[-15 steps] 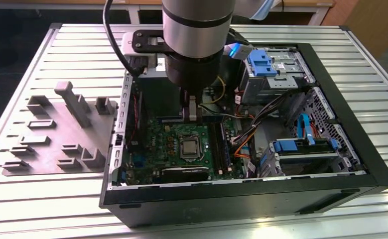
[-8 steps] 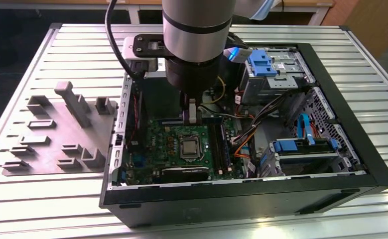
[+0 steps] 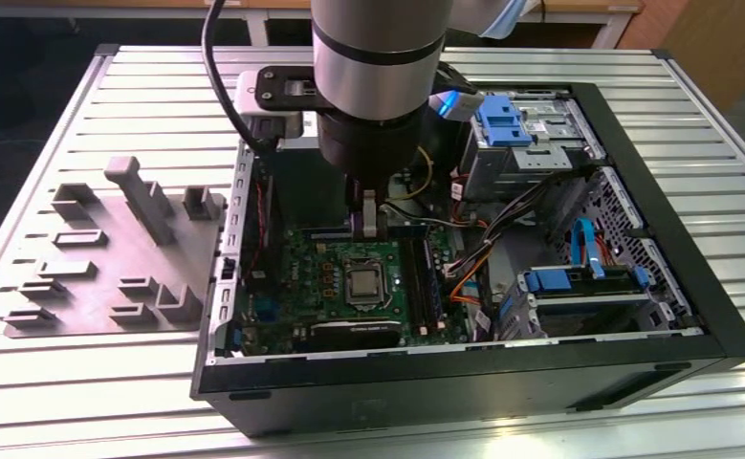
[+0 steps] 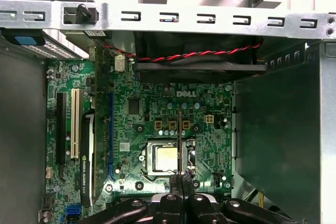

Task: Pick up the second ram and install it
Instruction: 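Insert the second ram into the second slot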

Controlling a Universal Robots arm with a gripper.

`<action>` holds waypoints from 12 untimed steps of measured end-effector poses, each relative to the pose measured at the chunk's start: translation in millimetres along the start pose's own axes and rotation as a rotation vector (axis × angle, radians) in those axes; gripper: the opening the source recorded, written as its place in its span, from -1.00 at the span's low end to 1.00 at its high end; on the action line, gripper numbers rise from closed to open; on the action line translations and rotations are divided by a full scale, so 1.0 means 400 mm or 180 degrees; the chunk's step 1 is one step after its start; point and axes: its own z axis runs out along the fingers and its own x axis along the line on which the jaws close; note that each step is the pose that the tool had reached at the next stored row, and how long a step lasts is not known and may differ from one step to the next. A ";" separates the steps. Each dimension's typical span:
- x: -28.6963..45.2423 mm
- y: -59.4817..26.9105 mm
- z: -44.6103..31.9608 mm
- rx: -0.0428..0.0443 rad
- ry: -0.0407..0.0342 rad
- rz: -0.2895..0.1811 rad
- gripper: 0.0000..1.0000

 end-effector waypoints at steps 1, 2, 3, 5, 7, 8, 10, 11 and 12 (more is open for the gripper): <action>0.000 0.000 0.000 0.0000 0.0000 0.0000 -0.77; 0.000 0.000 0.000 0.0000 0.0000 0.0000 -0.77; 0.000 0.000 0.000 0.0002 -0.0001 0.0018 -0.77; 0.000 0.000 0.001 0.0010 -0.0004 0.0126 -0.77; 0.000 0.000 0.001 0.0019 -0.0007 0.0242 -0.77; 0.000 0.000 0.001 0.0024 -0.0008 0.0302 -0.77; 0.000 0.000 0.002 0.0033 -0.0011 0.0416 -0.77; 0.000 0.000 0.002 0.0038 -0.0013 0.0474 -0.77; 0.000 0.000 0.002 0.0042 -0.0014 0.0531 -0.77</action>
